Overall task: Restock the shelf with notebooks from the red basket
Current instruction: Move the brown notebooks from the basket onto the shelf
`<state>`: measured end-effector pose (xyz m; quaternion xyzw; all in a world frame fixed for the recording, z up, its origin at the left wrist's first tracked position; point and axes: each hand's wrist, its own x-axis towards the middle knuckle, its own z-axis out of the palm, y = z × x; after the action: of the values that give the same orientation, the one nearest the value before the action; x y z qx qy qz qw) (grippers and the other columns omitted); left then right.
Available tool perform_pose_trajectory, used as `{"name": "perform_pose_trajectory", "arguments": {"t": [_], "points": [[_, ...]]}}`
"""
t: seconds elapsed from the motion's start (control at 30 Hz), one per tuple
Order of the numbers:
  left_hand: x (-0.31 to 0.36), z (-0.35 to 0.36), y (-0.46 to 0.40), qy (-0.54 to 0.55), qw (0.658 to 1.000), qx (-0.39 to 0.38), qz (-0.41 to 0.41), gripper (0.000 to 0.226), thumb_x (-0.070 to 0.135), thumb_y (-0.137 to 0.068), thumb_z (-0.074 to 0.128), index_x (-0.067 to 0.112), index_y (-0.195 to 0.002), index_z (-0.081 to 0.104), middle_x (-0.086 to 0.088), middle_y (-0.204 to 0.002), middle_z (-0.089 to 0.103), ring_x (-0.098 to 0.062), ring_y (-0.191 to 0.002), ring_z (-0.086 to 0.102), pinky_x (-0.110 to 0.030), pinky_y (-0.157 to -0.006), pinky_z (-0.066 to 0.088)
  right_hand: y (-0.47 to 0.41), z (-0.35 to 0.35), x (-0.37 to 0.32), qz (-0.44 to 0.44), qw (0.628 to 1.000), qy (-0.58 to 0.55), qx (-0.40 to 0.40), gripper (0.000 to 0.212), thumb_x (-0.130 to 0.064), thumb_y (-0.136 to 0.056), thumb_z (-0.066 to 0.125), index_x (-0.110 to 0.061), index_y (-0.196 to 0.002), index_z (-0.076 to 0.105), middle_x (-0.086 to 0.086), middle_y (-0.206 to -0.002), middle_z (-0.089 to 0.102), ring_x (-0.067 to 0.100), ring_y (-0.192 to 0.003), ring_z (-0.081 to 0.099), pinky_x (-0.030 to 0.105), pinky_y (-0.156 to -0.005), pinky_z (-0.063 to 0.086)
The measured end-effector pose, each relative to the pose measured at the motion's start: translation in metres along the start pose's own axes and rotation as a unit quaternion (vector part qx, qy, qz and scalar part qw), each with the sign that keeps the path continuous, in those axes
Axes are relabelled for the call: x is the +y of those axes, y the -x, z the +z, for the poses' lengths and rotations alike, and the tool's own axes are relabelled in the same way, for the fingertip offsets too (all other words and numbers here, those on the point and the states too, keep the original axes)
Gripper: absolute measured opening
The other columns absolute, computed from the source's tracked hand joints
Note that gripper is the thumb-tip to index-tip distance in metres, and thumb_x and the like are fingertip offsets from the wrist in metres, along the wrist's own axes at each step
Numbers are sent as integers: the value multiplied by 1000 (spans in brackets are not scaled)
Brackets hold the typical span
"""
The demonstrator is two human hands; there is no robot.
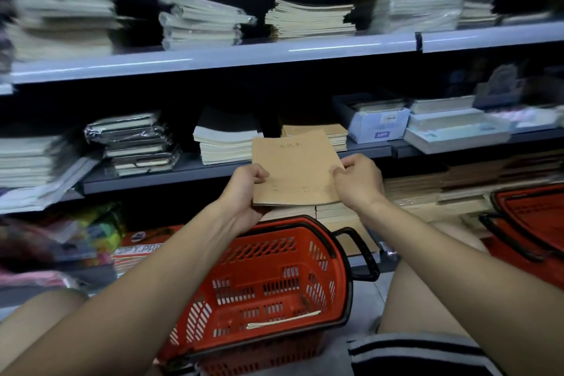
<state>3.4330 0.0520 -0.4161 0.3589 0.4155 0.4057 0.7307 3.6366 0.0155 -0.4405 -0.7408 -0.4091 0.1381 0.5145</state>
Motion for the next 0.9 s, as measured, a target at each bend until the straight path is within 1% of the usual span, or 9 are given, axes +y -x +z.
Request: {"name": "perform_pose_trajectory", "arguments": {"t": [0.1, 0.2, 0.23, 0.33, 0.47, 0.57, 0.7, 0.8, 0.9], "points": [[2, 6, 0, 56, 998, -40, 11, 28, 2, -90, 49, -1, -114, 63, -21, -112, 70, -35, -101, 68, -40, -80, 62, -9, -7, -6, 3, 999, -42, 22, 5, -27, -99, 66, -23, -98, 65, -3, -101, 71, 21, -96, 67, 37, -86, 55], [3, 12, -5, 91, 994, -60, 28, 25, -5, -90, 48, -5, -112, 62, -20, -112, 69, -31, -104, 64, -41, -106, 53, -17, -14, -9, 6, 997, -60, 42, 10, -26, -100, 65, -26, -90, 62, -5, -97, 70, 20, -96, 68, 34, -82, 54], [3, 14, -7, 90, 993, -63, 33, 25, -6, -90, 49, -5, -113, 60, -20, -114, 67, -31, -106, 62, -42, -109, 50, -20, -16, -9, 6, 997, -63, 47, 14, -26, -100, 65, -28, -87, 60, -5, -96, 70, 20, -95, 68, 34, -81, 54], [3, 18, -16, 76, 995, -52, 44, 21, -9, -91, 51, -8, -110, 60, -23, -115, 67, -33, -106, 65, -43, -106, 53, -26, -19, -9, 5, 997, -61, 53, 18, -26, -100, 64, -29, -84, 58, -4, -96, 71, 19, -92, 68, 33, -80, 54], [2, 23, -26, 33, 997, -28, 69, 20, -15, -90, 51, -14, -107, 62, -30, -119, 69, -40, -116, 66, -46, -102, 56, -37, -19, -5, 4, 997, -58, 53, 5, -27, -99, 64, -22, -96, 64, -8, -92, 68, 18, -92, 67, 33, -79, 53], [3, 25, -35, 7, 996, -31, 83, 22, -15, -90, 48, -8, -103, 64, -29, -116, 71, -40, -116, 67, -45, -101, 56, -44, -18, -3, 2, 998, -61, 31, 5, -25, -98, 63, -22, -102, 62, -11, -93, 66, 15, -90, 65, 32, -74, 49], [9, 28, -54, 8, 995, -44, 90, 32, -12, -91, 45, -7, -119, 60, -26, -117, 72, -37, -113, 69, -40, -94, 58, -55, -15, 0, 5, 994, -104, -14, 22, -20, -92, 64, -23, -114, 61, -9, -104, 67, 11, -97, 64, 34, -78, 50], [14, 31, -71, 26, 994, -41, 95, 34, -12, -91, 43, -7, -120, 60, -25, -117, 73, -37, -113, 69, -38, -92, 58, -67, -11, 3, 9, 988, -152, -37, 33, -13, -91, 64, -20, -123, 63, -7, -110, 69, 10, -103, 64, 30, -79, 49], [17, 34, -91, 22, 994, -22, 102, 32, -11, -92, 41, -3, -117, 60, -23, -116, 74, -37, -116, 68, -42, -100, 56, -80, -4, 8, -2, 983, -174, -52, 36, -3, -90, 63, -21, -121, 66, -6, -106, 74, 10, -102, 68, 26, -80, 50]]}}
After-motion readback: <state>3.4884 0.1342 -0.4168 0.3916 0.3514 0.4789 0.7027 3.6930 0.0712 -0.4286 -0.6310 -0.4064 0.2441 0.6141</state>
